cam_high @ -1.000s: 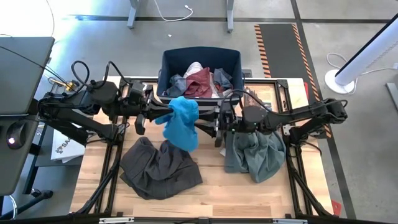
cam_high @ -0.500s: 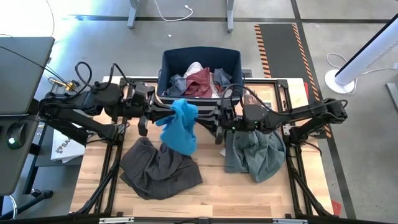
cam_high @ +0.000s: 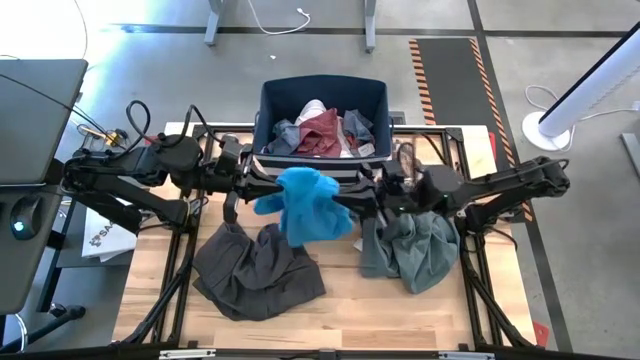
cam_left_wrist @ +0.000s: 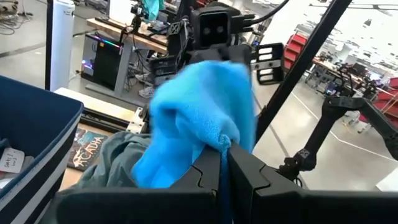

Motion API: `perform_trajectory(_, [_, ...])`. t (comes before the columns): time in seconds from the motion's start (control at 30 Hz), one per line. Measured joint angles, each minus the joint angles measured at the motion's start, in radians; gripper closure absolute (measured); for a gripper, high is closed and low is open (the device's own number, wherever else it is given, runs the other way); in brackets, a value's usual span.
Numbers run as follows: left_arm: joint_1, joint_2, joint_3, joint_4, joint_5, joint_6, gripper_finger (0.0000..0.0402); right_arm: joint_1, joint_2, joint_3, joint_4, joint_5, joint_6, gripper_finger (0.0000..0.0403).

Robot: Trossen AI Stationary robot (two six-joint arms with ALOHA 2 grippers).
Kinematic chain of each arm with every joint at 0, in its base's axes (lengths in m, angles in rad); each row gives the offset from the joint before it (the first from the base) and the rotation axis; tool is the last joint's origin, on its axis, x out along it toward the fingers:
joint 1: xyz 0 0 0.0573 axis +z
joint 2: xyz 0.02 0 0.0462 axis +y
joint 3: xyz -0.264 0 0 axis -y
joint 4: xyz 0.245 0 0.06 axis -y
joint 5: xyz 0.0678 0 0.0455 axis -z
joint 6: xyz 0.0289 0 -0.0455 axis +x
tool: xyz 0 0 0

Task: Sort clothes
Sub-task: Put the blue short into the blue laundry bin

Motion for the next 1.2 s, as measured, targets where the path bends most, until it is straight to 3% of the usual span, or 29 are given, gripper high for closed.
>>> perform_trajectory(0.67, [0.0,0.0,0.0,-0.001,-0.001,0.001,0.0385,0.041,-0.017,0.0,0.003,0.005,-0.017,0.0403])
perform_trajectory(0.83, [-0.001,0.0,0.0,-0.031,-0.061,0.001,0.0381,0.048,-0.017,0.0,0.037,0.008,-0.025,0.0403])
perform_trajectory(0.97, [-0.015,0.001,-0.001,-0.071,-0.122,0.001,0.0349,0.048,-0.017,0.0,0.054,0.008,-0.026,0.0403])
perform_trajectory(1.1, [-0.03,0.007,-0.001,-0.171,-0.219,-0.01,0.0286,0.049,-0.017,0.0,0.058,0.006,-0.023,0.0403])
perform_trajectory(1.2, [-0.036,0.012,-0.001,-0.254,-0.226,-0.026,0.0236,0.05,-0.017,0.0,0.059,0.006,-0.023,0.0403])
